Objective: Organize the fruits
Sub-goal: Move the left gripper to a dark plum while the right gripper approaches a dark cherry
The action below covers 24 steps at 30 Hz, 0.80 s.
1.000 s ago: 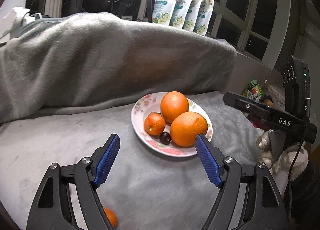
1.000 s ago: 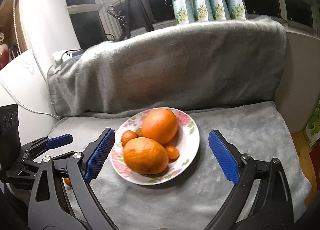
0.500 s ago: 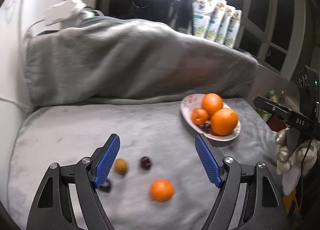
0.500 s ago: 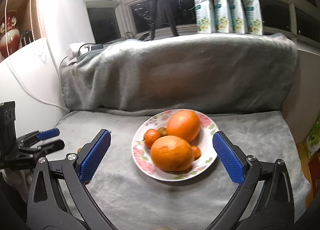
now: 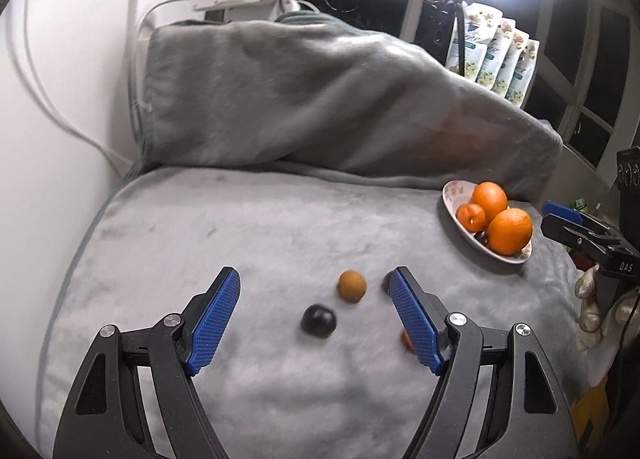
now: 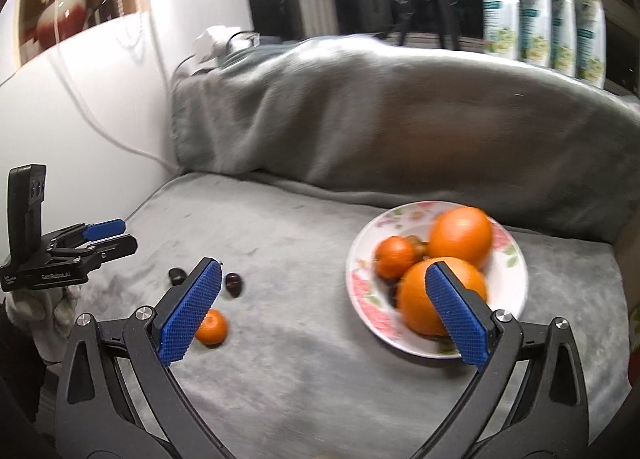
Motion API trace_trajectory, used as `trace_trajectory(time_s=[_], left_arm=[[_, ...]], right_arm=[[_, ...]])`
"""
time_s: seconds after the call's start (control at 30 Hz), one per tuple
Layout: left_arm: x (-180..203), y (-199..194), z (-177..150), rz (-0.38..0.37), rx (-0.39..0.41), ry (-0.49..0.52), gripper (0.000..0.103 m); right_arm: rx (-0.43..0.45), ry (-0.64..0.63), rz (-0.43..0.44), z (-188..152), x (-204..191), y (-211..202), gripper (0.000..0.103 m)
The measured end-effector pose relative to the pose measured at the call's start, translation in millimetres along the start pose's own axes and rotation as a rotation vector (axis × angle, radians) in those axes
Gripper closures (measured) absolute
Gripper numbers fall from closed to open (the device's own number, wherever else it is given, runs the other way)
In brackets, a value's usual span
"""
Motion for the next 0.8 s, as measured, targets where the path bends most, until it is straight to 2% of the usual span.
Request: trace_trajectory(time_s=[0.03,0.1,0.17,0.37,0.5,0.63,0.8], left_arm=[[-1,0,-3,-0.001,-0.003,-0.002,0.026],[-3,3,-9,-0.008,-0.016,-0.008,0.033],[-3,5,-13,-0.016,-0.024,-0.013,0.034],[1,15,-24,-0.043,-0.064,-0.001,0.045],[5,25,-28,-0.054,-0.090,0.015,0.054],[6,35,-30,-0.056,-0.113,0.029,0.059],[4,46,-32,-0.045,-0.140,0.046,0.065]], right_arm=[[-0.010,-0.011,0.009,0,-5,4,0.000],[-0.028,-0.030,0.025,0,-15,12,0.000],[-0.051,-0.047,0.045,-1,-24,21,0.001],[-0.130,-0.077,0.113,-6,-47,50,0.011],[-0.196,-0.067,0.168,-10,-56,71,0.025],[-0.252,-0.044,0.213,-14,-61,90,0.042],[-0.294,-0.047,0.228,-19,-67,106,0.051]])
Point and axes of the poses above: each gripper's, at about its wrist camera, not at the fingertips, and y roughly the way its jaws point, x to its right, z to its top, the point moved 8 cm from there along y, roughly the way its jaws point, and after that the axes turned 6 degrees about -x, right-handed, at the moved point
